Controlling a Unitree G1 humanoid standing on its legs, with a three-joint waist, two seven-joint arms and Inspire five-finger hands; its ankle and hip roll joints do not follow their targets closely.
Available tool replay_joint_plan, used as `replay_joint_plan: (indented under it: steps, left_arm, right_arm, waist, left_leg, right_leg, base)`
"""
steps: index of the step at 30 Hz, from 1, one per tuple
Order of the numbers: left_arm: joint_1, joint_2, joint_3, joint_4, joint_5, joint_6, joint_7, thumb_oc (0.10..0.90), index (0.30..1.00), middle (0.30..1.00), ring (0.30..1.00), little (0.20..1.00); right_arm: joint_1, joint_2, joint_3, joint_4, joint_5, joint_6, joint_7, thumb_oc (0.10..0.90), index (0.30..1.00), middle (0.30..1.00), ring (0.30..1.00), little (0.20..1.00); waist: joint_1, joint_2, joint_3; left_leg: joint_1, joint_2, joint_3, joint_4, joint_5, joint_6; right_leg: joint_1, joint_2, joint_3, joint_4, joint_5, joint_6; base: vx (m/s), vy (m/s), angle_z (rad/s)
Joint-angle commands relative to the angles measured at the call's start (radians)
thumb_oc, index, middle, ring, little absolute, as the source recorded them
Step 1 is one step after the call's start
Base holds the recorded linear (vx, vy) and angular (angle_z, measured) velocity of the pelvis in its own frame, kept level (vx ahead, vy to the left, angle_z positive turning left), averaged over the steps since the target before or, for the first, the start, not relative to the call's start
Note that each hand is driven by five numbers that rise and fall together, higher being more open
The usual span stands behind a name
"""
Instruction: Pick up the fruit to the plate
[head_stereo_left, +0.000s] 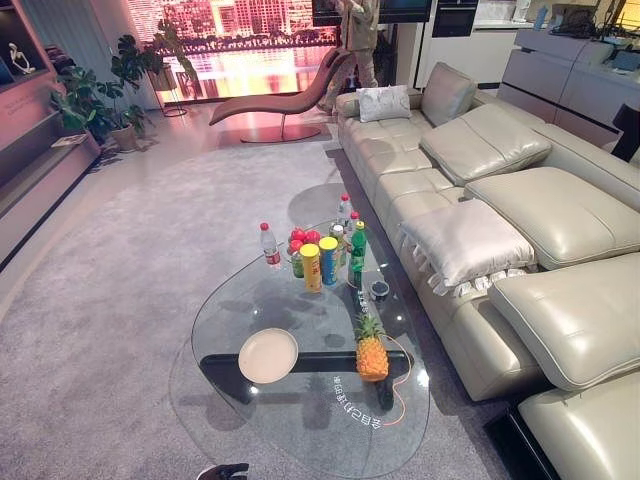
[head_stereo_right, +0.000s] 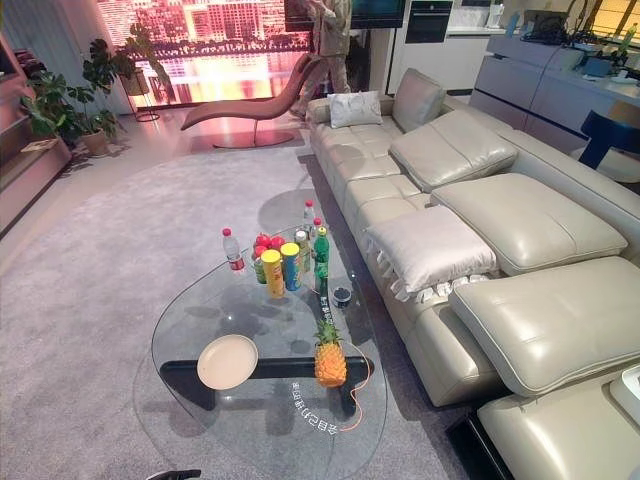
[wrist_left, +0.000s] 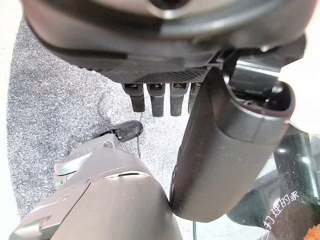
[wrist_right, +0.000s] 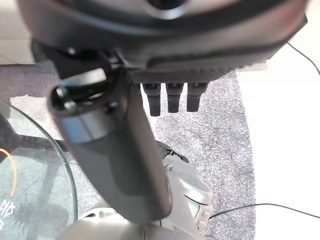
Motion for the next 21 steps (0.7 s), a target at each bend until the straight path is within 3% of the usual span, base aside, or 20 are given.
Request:
replay_joint_plan:
  steps: [1, 21]
  left_arm:
    - [-0.081, 0.024, -0.022, 0.071, 0.032, -0.013, -0.006, 0.800, 0.900, 0.900, 0.900, 0.900]
    - [-0.074, 0.025, -0.012, 0.073, 0.020, -0.013, -0.001, 0.800, 0.900, 0.900, 0.900, 0.900]
  right_arm:
    - [-0.106, -0.018, -0.008, 0.074, 0.008, 0.000, -0.017, 0.800, 0.900, 0.900, 0.900, 0.900]
    - [-0.098, -0.013, -0.006, 0.071, 0.018, 0.000, -0.023, 0.800, 0.900, 0.900, 0.900, 0.900]
  waist:
    - [0.004, -0.015, 0.046]
    - [0.004, -0.013, 0.040]
  left_leg:
    - [0.030, 0.041, 0.042, 0.006, -0.006, -0.022]
    - [0.026, 0.038, 0.041, 0.006, -0.007, -0.022]
  right_leg:
    - [0.030, -0.068, -0.044, 0.004, 0.007, 0.046]
    - [0.029, -0.067, -0.046, 0.004, 0.006, 0.045]
  base:
    - [0.00, 0.000, 0.00]
    - [0.00, 0.000, 0.00]
